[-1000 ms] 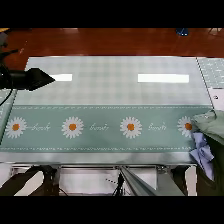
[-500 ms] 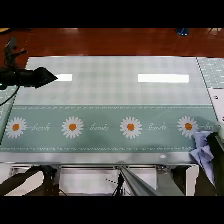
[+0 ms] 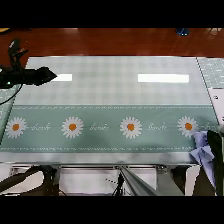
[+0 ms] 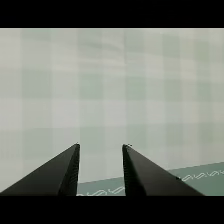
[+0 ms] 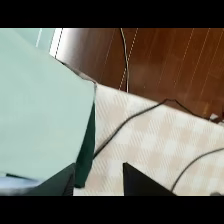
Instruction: Fold the shirts.
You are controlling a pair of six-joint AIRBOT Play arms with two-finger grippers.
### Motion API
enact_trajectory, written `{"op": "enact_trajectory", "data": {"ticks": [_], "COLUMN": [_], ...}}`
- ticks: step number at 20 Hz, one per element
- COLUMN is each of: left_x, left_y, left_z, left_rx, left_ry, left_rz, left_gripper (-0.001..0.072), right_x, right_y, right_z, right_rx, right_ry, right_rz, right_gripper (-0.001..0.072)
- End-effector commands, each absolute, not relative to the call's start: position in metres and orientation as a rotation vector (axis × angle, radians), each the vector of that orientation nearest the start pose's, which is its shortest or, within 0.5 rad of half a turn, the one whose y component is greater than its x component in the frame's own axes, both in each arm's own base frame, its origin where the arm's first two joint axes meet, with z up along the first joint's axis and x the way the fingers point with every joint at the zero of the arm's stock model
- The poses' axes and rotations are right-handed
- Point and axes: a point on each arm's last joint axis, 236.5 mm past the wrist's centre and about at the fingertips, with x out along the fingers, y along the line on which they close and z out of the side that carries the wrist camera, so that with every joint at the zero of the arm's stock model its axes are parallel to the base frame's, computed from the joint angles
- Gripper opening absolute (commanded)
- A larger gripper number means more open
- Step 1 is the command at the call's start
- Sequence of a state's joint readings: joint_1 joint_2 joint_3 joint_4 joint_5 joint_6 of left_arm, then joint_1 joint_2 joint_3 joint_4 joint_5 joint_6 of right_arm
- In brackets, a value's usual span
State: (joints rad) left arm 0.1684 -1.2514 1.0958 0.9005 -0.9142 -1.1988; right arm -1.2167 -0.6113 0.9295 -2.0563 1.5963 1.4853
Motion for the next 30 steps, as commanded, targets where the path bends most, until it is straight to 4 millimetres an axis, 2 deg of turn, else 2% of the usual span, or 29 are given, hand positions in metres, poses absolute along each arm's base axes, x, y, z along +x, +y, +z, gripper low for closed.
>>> {"op": "enact_trajectory", "data": {"ticks": [1,2,4,6,7,8,9,10,11,13,16,18,20,30], "left_x": [0.432,0.427,0.423,0.418,0.414,0.411,0.410,0.408,0.406,0.399,0.386,0.384,0.388,0.388], "left_y": [-0.055,-0.063,-0.083,-0.104,-0.113,-0.119,-0.126,-0.136,-0.149,-0.172,-0.188,-0.185,-0.173,-0.172], "left_z": [0.057,0.057,0.059,0.056,0.052,0.049,0.050,0.053,0.057,0.061,0.057,0.054,0.051,0.050], "left_rx": [-0.273,-0.248,-0.206,-0.098,-0.002,0.100,0.182,0.233,0.266,0.264,0.200,0.181,0.199,0.202], "left_ry": [0.906,0.916,0.918,0.933,0.956,0.980,0.986,0.984,0.973,0.968,1.016,1.036,1.043,1.046], "left_rz": [-0.389,-0.427,-0.478,-0.517,-0.513,-0.490,-0.464,-0.448,-0.447,-0.455,-0.443,-0.415,-0.361,-0.358], "left_gripper": [0.0586,0.0611,0.0610,0.0583,0.0583,0.0589,0.0687,0.0715,0.0716,0.0716,0.0717,0.0716,0.0714,0.0709], "right_x": [0.014,0.049,0.131,0.198,0.225,0.245,0.262,0.277,0.289,0.309,0.318,0.318,0.319,0.320], "right_y": [-0.236,-0.236,-0.219,-0.180,-0.152,-0.126,-0.101,-0.078,-0.060,-0.038,-0.022,-0.011,-0.006,-0.007], "right_z": [0.112,0.110,0.113,0.113,0.110,0.106,0.101,0.097,0.095,0.087,0.063,0.047,0.038,0.036], "right_rx": [0.425,0.402,0.360,0.381,0.371,0.340,0.288,0.239,0.194,0.079,-0.075,-0.094,-0.084,-0.087], "right_ry": [1.203,1.137,0.999,0.933,0.941,0.963,0.986,0.998,1.000,1.003,1.080,1.142,1.169,1.174], "right_rz": [-1.233,-1.099,-0.800,-0.550,-0.416,-0.305,-0.204,-0.130,-0.082,-0.039,0.000,0.033,0.047,0.047], "right_gripper": [0.0360,0.0354,0.0354,0.0354,0.0357,0.0402,0.0448,0.0565,0.0605,0.0605,0.0605,0.0605,0.0604,0.0601]}}
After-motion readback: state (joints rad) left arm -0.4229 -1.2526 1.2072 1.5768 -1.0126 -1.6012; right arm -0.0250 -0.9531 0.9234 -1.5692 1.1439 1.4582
